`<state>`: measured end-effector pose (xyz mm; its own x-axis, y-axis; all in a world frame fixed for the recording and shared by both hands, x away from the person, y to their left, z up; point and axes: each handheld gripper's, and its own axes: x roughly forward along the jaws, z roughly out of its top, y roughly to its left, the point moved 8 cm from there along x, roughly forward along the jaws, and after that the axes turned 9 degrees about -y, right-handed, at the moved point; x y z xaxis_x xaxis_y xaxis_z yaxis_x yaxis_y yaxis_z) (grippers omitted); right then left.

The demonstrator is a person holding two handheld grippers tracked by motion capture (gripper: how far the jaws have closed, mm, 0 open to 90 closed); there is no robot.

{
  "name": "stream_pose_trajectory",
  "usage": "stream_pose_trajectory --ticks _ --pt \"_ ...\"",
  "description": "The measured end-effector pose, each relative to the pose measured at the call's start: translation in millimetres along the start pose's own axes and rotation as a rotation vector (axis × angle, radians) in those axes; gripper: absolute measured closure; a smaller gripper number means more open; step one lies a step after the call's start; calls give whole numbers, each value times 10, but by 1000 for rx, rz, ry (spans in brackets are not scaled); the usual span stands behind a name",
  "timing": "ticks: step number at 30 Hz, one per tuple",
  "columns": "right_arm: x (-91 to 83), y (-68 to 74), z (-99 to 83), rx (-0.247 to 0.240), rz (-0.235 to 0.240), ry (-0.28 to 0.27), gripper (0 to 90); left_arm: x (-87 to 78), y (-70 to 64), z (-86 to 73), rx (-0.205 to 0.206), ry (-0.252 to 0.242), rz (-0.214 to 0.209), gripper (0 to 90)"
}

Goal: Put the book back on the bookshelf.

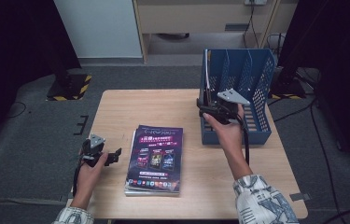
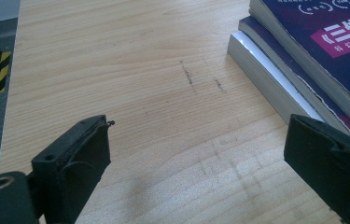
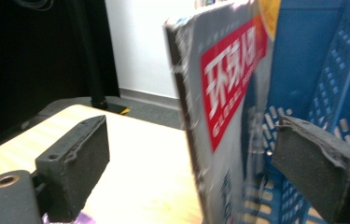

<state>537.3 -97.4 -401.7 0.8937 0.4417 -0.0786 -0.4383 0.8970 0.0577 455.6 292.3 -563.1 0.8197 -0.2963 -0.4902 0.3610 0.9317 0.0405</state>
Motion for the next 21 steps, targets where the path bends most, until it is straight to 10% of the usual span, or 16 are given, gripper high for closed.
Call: stream_pose_trajectory --ticks 21 --pt "-466 348 -608 -7 153 65 176 -82 -382 143 44 -40 -123 174"
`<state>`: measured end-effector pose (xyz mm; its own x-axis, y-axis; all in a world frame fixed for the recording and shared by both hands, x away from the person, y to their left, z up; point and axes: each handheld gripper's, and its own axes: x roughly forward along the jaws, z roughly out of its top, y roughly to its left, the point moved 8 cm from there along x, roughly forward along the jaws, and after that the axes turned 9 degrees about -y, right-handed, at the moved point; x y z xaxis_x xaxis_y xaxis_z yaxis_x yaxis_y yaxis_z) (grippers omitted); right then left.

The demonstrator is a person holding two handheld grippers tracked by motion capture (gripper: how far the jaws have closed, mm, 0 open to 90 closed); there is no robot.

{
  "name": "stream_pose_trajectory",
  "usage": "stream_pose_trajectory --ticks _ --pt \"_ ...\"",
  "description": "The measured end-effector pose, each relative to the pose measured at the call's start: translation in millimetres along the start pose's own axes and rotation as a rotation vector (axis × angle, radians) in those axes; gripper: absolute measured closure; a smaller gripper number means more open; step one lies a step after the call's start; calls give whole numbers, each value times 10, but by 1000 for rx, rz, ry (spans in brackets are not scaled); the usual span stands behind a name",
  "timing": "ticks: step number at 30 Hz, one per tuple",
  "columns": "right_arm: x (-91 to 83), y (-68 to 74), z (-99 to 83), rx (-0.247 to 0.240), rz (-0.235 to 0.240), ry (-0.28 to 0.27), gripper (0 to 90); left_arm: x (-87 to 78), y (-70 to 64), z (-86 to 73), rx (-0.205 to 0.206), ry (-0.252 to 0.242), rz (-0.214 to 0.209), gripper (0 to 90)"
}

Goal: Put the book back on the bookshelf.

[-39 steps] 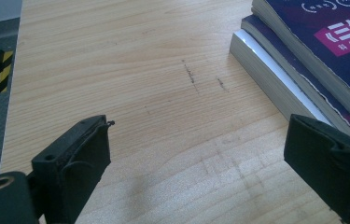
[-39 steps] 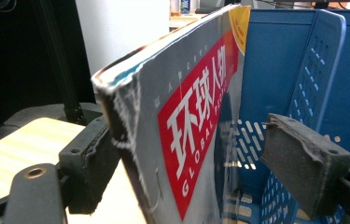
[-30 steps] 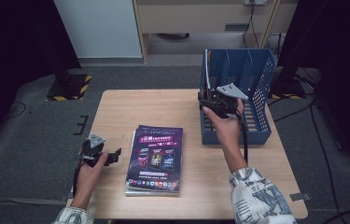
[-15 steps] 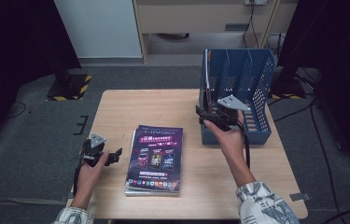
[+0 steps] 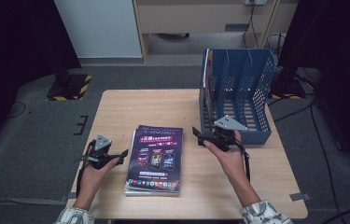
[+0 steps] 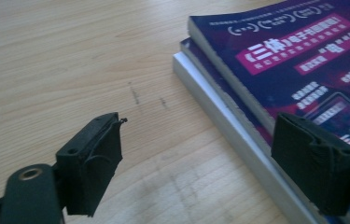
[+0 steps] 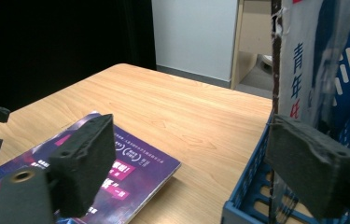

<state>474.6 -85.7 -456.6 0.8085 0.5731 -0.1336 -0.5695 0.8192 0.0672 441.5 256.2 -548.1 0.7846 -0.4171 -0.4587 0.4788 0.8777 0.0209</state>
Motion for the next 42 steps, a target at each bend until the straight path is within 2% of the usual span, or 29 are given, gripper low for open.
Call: stream_pose_trajectory --ticks 3,9,17,20,24,28,35,42 --pt "-4 76 -77 22 13 8 193 4 -94 36 1 -11 -33 237" --pt "-1 166 -225 12 30 40 229 27 -268 76 12 -18 -97 317" --pt "35 213 -371 11 46 77 271 40 -311 72 -8 -20 -121 409" --pt "58 278 -450 11 61 99 287 44 -333 68 -6 -17 -127 435" --pt "95 370 -525 -13 89 123 321 53 -353 68 -7 -18 -131 467" --pt "135 444 -588 -21 111 142 343 71 -368 60 -2 -14 -136 470" --pt "170 537 -715 -18 147 194 326 86 -378 45 -19 -6 -155 501" --pt "184 579 -773 -19 162 222 302 110 -417 24 -29 9 -182 526"
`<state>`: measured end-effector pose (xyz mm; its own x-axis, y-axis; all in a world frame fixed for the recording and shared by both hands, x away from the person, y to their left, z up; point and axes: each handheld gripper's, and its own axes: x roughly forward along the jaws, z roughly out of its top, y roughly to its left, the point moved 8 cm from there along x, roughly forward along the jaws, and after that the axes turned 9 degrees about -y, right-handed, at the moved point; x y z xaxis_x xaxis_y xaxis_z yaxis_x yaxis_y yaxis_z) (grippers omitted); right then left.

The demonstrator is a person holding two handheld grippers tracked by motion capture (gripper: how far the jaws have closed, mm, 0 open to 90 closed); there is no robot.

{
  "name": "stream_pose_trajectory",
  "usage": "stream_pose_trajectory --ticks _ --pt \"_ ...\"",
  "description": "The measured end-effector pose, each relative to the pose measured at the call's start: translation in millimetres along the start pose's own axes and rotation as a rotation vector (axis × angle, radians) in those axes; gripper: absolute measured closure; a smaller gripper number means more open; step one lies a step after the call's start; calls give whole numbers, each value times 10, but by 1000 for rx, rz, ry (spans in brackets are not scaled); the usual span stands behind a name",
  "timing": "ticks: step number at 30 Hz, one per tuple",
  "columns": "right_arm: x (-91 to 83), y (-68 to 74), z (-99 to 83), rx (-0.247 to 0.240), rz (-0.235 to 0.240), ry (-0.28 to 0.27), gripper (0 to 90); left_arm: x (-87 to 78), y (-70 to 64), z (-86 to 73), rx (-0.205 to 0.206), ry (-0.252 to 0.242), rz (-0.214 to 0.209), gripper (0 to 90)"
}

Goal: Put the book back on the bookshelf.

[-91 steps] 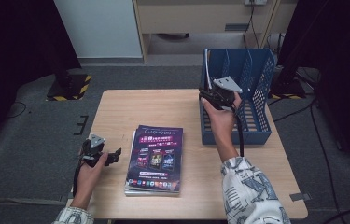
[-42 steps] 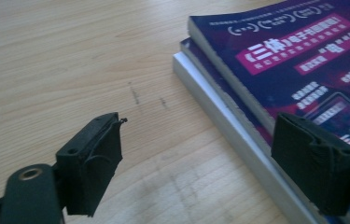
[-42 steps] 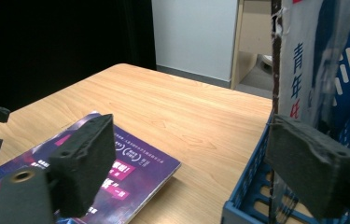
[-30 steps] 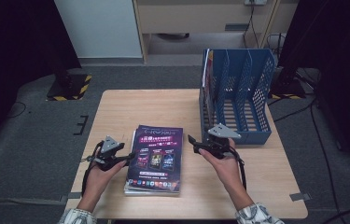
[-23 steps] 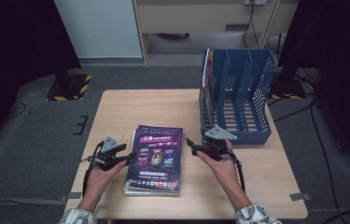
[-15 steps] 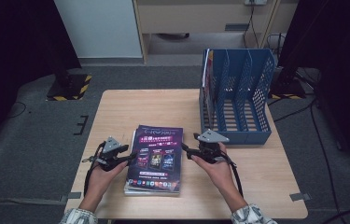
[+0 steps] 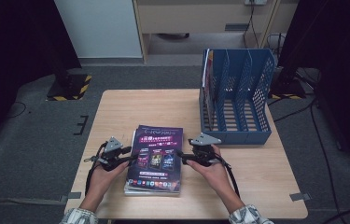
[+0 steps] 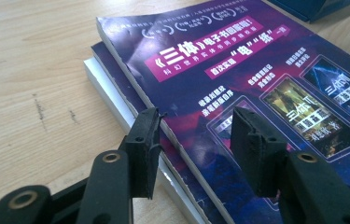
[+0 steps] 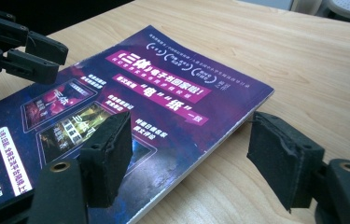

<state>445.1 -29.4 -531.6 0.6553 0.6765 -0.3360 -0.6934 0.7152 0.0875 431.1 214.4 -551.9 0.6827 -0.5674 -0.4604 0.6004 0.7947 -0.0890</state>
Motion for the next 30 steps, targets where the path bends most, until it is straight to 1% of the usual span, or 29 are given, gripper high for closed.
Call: stream_pose_trajectory --ticks 2,4,7,11,15,16,21,25,26,27,30 --pt "4 6 -12 0 2 7 297 8 -1 -3 -2 3 -1 528" --pt "9 11 -23 3 4 13 292 19 3 -20 5 14 0 532" --pt "15 16 -39 4 9 23 286 36 -2 -43 4 28 -4 544" --pt "24 16 -57 4 11 31 277 48 -12 -46 -7 28 -20 563" --pt "33 26 -79 14 17 44 264 50 -10 -49 -18 29 -24 562" --pt "36 28 -90 10 24 51 260 52 -10 -50 -21 29 -25 562" --pt "67 52 -145 16 32 74 249 66 -17 -48 -21 23 -29 555" --pt "91 70 -183 16 44 90 243 93 -42 -37 0 26 -34 555" --pt "97 74 -191 27 46 93 238 95 -45 -36 0 28 -33 554" --pt "102 65 -197 23 45 94 235 100 -53 -36 -2 26 -31 553" --pt "119 57 -224 45 55 106 219 100 -58 -35 8 28 -29 549"
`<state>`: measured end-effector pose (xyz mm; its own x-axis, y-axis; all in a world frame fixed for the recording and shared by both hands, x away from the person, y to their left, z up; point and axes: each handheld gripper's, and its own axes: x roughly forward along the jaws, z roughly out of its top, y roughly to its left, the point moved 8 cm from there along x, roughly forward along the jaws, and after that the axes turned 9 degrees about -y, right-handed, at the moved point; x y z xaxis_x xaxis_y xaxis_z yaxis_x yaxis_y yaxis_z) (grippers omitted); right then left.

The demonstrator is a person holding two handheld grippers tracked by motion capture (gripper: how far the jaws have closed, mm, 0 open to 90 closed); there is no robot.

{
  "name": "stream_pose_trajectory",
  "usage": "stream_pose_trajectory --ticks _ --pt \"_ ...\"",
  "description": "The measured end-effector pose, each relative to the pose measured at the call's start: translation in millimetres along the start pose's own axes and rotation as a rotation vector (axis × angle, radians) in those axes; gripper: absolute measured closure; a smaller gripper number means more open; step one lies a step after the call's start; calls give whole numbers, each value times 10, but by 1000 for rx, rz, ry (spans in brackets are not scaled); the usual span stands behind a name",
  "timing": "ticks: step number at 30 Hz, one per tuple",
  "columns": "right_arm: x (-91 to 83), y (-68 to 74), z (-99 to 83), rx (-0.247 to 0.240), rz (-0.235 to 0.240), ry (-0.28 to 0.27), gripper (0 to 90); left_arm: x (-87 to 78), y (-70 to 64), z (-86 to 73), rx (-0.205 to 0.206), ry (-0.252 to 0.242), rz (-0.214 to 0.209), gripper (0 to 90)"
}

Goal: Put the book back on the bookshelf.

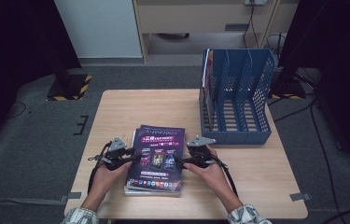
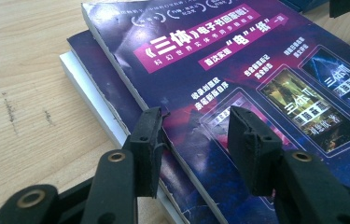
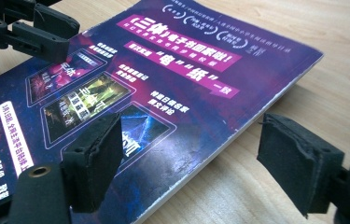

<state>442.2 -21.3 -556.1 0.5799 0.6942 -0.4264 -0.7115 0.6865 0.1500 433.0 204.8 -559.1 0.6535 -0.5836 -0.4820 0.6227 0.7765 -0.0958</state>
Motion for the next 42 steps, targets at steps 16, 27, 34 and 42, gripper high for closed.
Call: stream_pose_trajectory --ticks 16,27,34,42 --pt "130 -4 -124 85 59 50 172 15 -27 4 17 0 2 540" --pt "167 -31 -158 152 101 57 158 16 -28 2 14 0 3 537" --pt "187 -20 -162 155 115 53 160 16 -30 2 18 -1 5 537" --pt "140 -14 -82 138 108 22 202 12 -31 -1 19 -1 9 536"
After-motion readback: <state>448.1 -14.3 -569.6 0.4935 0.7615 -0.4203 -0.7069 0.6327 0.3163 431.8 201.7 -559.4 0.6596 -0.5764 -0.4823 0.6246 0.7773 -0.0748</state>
